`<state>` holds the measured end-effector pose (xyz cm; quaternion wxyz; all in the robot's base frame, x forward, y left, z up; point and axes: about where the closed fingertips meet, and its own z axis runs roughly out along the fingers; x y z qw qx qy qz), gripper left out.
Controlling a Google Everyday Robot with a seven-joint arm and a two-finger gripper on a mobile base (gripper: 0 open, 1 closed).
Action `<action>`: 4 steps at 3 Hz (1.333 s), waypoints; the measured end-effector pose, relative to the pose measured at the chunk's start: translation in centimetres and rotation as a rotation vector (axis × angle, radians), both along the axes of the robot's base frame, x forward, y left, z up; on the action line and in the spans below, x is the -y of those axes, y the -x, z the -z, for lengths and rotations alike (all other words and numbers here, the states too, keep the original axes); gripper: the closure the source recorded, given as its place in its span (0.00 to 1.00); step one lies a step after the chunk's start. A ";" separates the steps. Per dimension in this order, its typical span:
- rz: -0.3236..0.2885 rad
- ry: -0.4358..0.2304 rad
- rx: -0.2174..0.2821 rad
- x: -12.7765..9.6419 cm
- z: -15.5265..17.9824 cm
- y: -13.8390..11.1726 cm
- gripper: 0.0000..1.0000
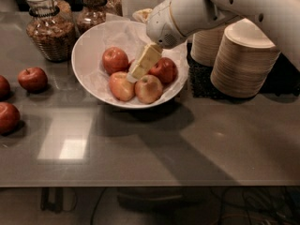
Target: Pick apple from white bowl
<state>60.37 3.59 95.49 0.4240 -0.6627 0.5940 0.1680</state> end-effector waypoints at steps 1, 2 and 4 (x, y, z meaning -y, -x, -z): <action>0.022 -0.062 -0.082 -1.0 1.3 -1.3 0.00; 0.062 -0.089 -0.152 -1.7 2.5 -1.8 0.00; 0.088 -0.090 -0.221 -2.8 4.2 -2.4 0.00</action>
Offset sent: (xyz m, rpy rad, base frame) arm 0.0270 0.0205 -0.0388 0.1236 0.2424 -0.1246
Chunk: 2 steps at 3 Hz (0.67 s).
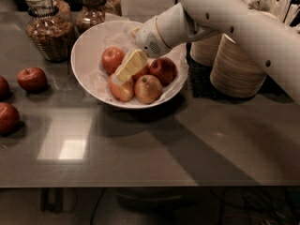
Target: Pick apple from white bowl
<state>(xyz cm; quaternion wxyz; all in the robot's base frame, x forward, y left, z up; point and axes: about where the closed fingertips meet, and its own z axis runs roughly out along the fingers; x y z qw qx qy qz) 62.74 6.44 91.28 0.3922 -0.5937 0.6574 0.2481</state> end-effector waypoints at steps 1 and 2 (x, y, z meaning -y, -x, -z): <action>0.014 0.012 -0.006 0.0 0.8 -0.8 0.00; 0.004 -0.002 -0.003 -1.2 1.0 -1.7 0.00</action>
Offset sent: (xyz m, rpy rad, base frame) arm 0.0308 0.0205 -0.0093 0.0197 -0.0064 -0.0017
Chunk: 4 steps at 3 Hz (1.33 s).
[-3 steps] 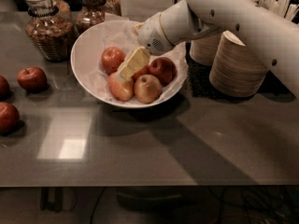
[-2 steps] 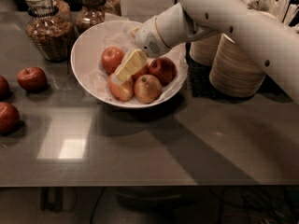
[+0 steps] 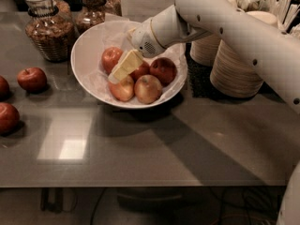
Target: Pick apple from white bowl
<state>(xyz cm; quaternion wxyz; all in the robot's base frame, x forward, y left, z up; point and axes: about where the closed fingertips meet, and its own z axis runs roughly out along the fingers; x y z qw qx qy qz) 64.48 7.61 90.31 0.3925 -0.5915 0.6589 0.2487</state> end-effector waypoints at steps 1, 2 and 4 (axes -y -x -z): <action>-0.011 -0.029 -0.014 -1.0 0.1 -0.5 0.00; -0.020 -0.060 -0.032 -1.9 0.1 -0.3 0.00; -0.020 -0.060 -0.032 -1.9 0.1 -0.3 0.42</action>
Offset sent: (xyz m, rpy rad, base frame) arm 0.0014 0.0255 0.0007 0.1006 0.0523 0.0215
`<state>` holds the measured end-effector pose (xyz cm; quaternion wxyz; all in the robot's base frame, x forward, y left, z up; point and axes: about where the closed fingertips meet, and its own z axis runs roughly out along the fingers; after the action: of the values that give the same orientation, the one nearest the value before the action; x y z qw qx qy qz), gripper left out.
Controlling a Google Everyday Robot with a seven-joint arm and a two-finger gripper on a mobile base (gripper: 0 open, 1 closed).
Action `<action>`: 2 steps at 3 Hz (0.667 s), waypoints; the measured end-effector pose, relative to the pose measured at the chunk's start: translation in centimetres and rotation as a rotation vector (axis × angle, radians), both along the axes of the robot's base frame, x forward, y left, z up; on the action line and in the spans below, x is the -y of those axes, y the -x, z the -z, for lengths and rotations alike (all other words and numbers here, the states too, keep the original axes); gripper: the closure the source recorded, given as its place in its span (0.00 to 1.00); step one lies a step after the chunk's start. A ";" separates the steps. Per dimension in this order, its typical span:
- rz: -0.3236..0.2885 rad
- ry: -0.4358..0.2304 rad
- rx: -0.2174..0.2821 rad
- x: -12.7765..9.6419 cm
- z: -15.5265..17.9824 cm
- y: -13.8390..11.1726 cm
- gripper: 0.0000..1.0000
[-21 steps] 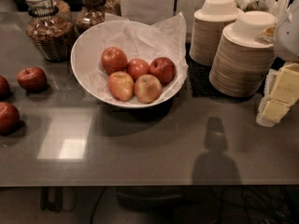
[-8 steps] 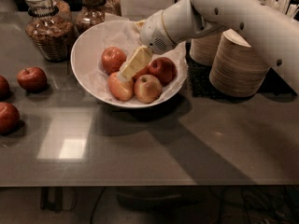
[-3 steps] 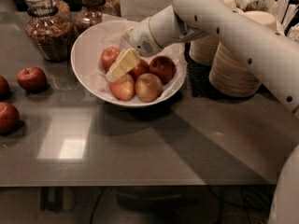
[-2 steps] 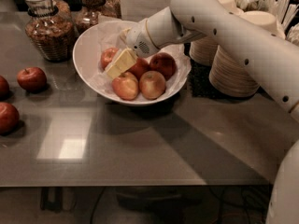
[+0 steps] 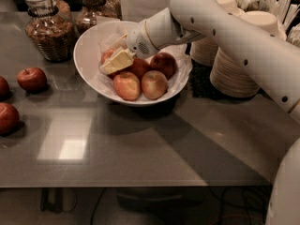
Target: Pick apple from white bowl
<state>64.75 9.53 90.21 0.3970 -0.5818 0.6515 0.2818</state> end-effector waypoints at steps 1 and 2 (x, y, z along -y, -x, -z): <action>0.000 0.000 0.000 0.0 0.0 0.0 0.66; 0.000 0.000 0.000 0.0 0.0 0.0 0.89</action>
Offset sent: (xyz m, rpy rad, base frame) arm 0.0000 0.0000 0.0000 0.0000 0.0000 0.0000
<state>64.75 9.53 90.20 0.3970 -0.5819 0.6515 0.2819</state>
